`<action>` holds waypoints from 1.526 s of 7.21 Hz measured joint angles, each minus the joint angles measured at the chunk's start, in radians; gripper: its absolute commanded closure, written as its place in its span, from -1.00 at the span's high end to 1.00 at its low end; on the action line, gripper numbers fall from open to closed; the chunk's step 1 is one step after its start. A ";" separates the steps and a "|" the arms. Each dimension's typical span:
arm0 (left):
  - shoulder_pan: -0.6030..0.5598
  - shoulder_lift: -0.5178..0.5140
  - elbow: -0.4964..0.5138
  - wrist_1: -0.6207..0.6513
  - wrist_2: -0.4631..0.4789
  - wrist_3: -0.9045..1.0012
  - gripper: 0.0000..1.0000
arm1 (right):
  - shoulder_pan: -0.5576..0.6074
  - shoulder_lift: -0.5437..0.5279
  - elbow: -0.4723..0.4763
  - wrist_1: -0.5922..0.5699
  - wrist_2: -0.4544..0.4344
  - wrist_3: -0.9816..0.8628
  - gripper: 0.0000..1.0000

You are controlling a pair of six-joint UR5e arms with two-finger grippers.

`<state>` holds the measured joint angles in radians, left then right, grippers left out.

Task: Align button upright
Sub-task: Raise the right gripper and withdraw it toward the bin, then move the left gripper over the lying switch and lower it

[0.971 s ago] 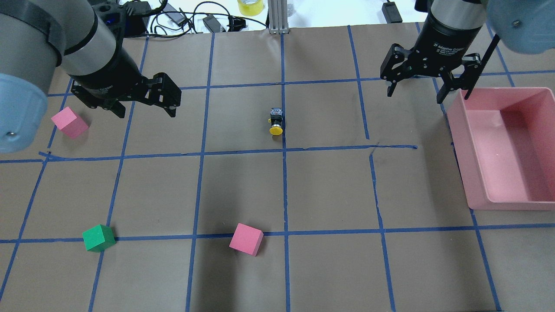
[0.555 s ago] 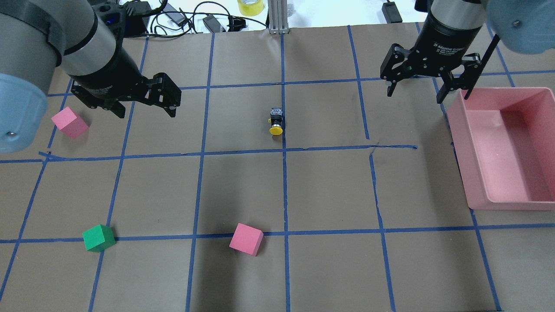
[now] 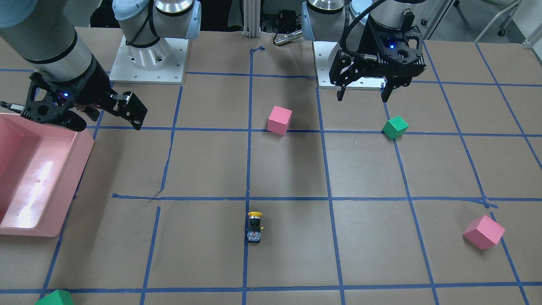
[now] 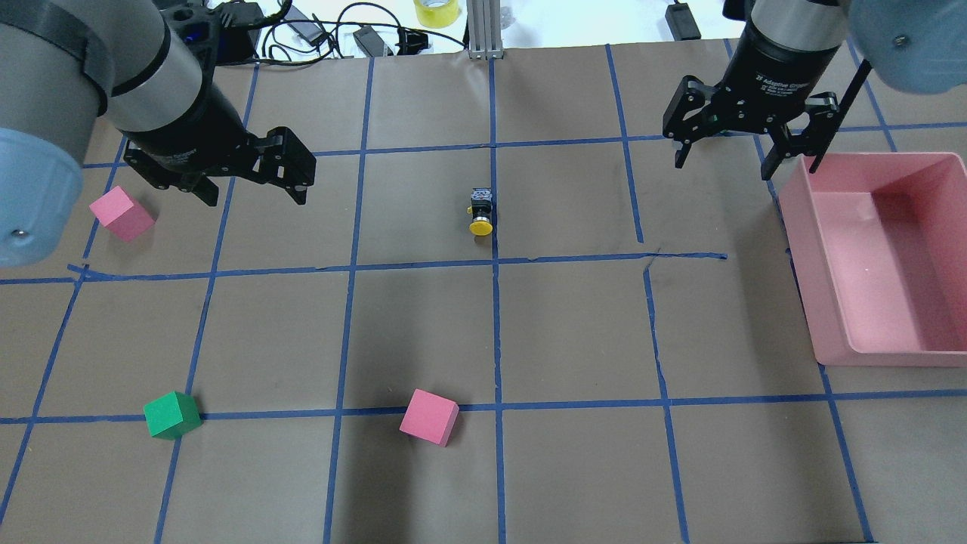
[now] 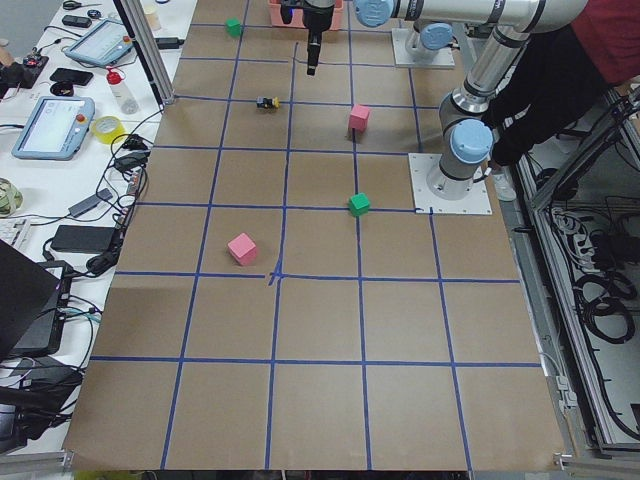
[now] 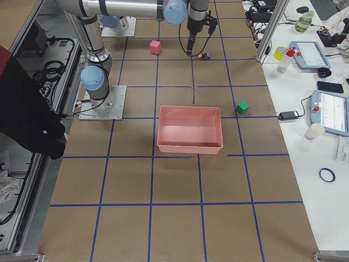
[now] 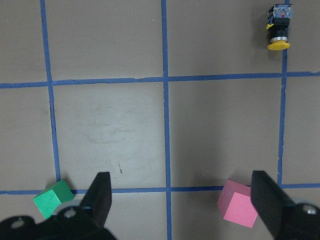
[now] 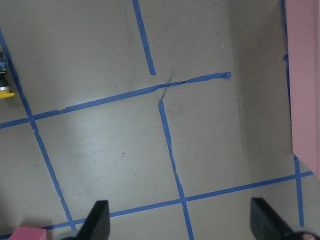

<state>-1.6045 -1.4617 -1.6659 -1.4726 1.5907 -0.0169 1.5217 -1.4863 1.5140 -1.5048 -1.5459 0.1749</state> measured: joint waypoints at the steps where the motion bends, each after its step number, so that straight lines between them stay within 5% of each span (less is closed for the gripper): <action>1: 0.000 0.000 0.000 0.000 0.000 0.000 1.00 | 0.000 0.000 0.000 0.000 0.000 0.000 1.00; 8: -0.015 -0.009 -0.053 0.056 -0.097 -0.019 1.00 | 0.000 0.001 0.000 0.000 0.000 0.000 1.00; 11: -0.106 -0.035 -0.218 0.428 -0.102 -0.083 1.00 | 0.000 0.003 0.015 -0.003 0.000 0.000 1.00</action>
<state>-1.7108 -1.4971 -1.8834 -1.0450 1.4888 -0.1000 1.5217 -1.4836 1.5288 -1.5077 -1.5459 0.1749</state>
